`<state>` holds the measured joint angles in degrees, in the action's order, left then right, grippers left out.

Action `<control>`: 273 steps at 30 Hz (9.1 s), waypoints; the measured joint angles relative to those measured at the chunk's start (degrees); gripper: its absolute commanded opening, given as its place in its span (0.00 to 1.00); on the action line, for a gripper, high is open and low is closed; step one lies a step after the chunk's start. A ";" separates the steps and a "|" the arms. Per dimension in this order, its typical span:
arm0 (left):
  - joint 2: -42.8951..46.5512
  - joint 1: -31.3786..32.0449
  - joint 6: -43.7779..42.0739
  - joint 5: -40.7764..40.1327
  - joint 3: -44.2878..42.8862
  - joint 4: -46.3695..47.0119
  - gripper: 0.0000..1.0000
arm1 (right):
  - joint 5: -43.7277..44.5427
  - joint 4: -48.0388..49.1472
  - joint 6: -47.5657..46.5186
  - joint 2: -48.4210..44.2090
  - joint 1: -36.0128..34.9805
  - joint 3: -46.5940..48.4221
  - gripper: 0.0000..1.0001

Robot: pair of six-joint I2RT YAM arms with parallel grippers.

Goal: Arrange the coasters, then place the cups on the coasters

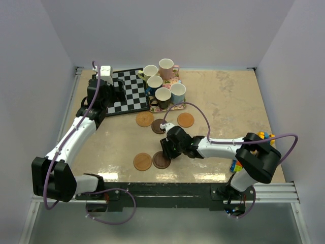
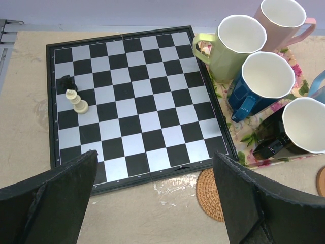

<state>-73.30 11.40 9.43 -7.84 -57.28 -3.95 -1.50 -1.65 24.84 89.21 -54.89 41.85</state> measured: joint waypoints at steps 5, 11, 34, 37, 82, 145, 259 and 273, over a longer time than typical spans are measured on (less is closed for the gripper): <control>0.00 0.00 0.00 0.00 0.00 0.00 0.99 | -0.26 -0.02 0.02 0.00 -0.63 0.00 0.40; 0.00 0.00 0.00 0.00 0.00 0.00 0.99 | -0.63 -0.04 0.15 0.02 -0.92 0.00 0.40; 0.00 0.04 0.00 0.02 0.00 0.00 1.00 | 12.59 -8.26 0.44 -9.07 1.84 8.72 0.90; 0.00 0.04 0.00 0.13 0.00 0.00 1.00 | 14.05 -7.76 -1.46 -9.38 7.50 10.62 0.95; 0.66 0.31 0.00 0.20 0.31 0.04 1.00 | 15.89 3.04 -10.49 20.68 25.35 22.38 0.90; 5.09 1.09 0.96 2.05 0.83 0.07 1.00 | 24.61 -8.98 8.96 7.28 6.84 8.94 0.80; 5.09 2.29 1.11 2.08 0.92 0.09 1.00 | 21.68 -17.59 15.69 1.53 6.84 7.56 0.13; 5.09 2.36 1.11 2.08 0.92 0.07 1.00 | 20.02 -15.67 17.44 1.46 3.13 5.25 0.09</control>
<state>-68.20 13.76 10.55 -5.76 -56.36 -3.88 18.52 -17.32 42.28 90.67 -51.77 47.09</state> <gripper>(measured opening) 0.997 0.098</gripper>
